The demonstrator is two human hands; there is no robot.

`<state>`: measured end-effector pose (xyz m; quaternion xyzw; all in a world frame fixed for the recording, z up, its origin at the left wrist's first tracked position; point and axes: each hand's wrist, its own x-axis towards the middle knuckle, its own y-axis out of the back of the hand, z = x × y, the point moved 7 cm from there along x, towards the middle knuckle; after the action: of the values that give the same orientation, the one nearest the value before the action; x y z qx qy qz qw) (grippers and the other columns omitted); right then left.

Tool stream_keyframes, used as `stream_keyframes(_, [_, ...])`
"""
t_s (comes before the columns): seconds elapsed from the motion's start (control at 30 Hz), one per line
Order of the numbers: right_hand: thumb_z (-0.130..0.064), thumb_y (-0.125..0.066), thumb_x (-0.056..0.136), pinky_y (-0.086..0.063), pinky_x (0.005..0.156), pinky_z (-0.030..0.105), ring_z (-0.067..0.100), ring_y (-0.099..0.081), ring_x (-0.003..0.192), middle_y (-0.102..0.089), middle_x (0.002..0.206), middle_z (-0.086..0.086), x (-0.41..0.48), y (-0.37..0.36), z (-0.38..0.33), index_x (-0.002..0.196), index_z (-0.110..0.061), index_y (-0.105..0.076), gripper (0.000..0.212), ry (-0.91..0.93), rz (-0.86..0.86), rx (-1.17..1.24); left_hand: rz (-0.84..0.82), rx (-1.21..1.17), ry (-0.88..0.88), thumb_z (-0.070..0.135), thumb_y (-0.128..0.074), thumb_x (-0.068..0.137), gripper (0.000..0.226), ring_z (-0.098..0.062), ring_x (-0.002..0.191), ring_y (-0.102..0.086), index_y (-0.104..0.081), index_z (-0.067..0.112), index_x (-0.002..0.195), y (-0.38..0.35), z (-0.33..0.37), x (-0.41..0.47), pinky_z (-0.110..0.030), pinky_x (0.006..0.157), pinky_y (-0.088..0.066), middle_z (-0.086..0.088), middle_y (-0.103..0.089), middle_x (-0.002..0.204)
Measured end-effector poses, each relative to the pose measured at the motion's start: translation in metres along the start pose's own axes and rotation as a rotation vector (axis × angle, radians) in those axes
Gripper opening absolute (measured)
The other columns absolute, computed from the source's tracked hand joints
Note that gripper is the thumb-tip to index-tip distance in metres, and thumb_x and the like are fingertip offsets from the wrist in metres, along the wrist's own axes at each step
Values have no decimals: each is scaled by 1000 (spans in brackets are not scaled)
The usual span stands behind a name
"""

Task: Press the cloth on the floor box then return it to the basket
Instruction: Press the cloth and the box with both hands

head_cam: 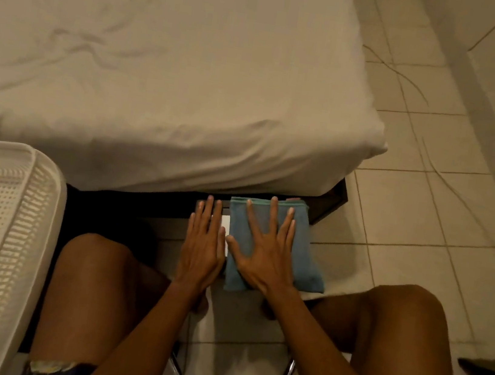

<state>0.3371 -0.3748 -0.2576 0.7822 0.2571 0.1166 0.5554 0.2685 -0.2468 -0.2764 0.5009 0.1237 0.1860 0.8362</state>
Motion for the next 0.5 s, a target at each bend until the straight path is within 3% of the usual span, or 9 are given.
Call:
stream_keyframes(0.13, [-74,-30,90,6,123,50,37,19,151,17,166,6,-1,0,1,157,-40,0,81,0,-2,1,-3,43,-51,28,-23,102,58,-14,152,3,-16,9,156,-1,2,2,-23,122,11,-5,-7,164])
stream_keyframes(0.3, [-64,-35,94,7,123,47,33,17,152,14,166,3,-1,-2,4,157,-40,0,76,3,12,-5,3,104,-40,33,-18,103,59,-16,153,1,-12,10,156,-4,3,5,-27,123,9,-3,-4,164])
stream_keyframes(0.5, [-51,-31,100,-6,124,52,32,9,153,7,167,6,-8,-6,10,158,-32,-2,68,-29,34,-43,30,121,-7,35,-14,103,59,-17,154,-4,-12,11,157,-2,8,7,-33,124,0,-6,-10,165])
